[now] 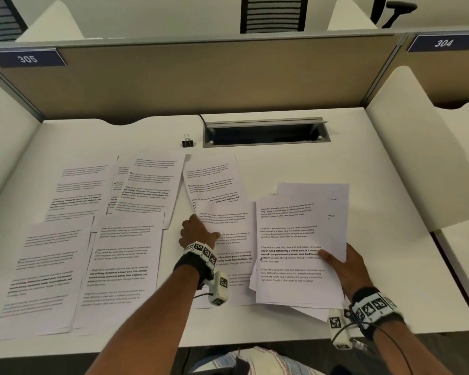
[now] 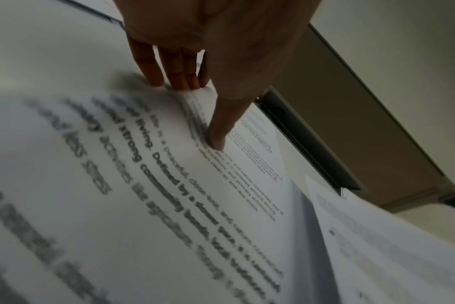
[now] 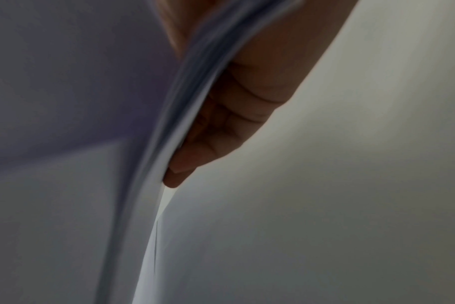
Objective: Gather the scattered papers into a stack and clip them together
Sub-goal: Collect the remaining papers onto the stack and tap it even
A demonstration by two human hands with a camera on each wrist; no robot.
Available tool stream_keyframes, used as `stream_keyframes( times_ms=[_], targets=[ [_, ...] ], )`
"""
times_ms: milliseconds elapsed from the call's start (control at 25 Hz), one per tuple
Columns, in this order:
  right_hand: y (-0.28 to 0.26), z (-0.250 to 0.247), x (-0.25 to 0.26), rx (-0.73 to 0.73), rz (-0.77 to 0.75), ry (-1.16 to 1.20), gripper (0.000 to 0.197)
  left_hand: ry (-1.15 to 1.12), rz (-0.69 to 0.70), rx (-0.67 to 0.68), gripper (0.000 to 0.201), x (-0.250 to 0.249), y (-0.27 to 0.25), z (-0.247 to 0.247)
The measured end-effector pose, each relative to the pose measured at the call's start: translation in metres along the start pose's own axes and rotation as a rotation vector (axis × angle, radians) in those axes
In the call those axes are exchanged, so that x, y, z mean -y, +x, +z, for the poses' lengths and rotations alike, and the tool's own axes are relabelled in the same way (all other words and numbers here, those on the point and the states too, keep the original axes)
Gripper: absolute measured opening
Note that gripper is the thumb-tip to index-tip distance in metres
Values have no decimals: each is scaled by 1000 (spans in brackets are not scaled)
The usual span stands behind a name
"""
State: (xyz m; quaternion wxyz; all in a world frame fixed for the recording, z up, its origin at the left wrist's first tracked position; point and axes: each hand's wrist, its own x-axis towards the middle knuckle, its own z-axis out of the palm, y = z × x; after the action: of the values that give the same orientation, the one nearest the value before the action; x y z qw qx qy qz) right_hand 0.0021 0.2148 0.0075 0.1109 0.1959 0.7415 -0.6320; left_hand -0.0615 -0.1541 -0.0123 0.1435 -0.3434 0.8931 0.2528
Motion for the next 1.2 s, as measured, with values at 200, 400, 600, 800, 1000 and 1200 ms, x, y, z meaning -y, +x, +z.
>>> stream_keyframes(
  times_ms=[200, 400, 600, 800, 1000, 1200],
  targets=[
    [2, -12, 0, -35, 6, 11, 52, -432, -74, 91, 64, 8, 15, -3],
    [6, -20, 0, -49, 15, 4, 47, -627, 26, 125, 36, 2, 11, -26],
    [10, -20, 0, -51, 16, -14, 48, -626, -25, 181, 28, 7, 7, -27],
    [11, -20, -2, -56, 26, -23, 49, -497, 35, 185, 24, 12, 17, -19],
    [11, -19, 0, -63, 21, -23, 45, -486, 26, 197, 28, 8, 18, -17],
    [16, -18, -1, -56, 27, -18, 43, -370, 60, 231, 40, 5, 19, -15]
  ],
)
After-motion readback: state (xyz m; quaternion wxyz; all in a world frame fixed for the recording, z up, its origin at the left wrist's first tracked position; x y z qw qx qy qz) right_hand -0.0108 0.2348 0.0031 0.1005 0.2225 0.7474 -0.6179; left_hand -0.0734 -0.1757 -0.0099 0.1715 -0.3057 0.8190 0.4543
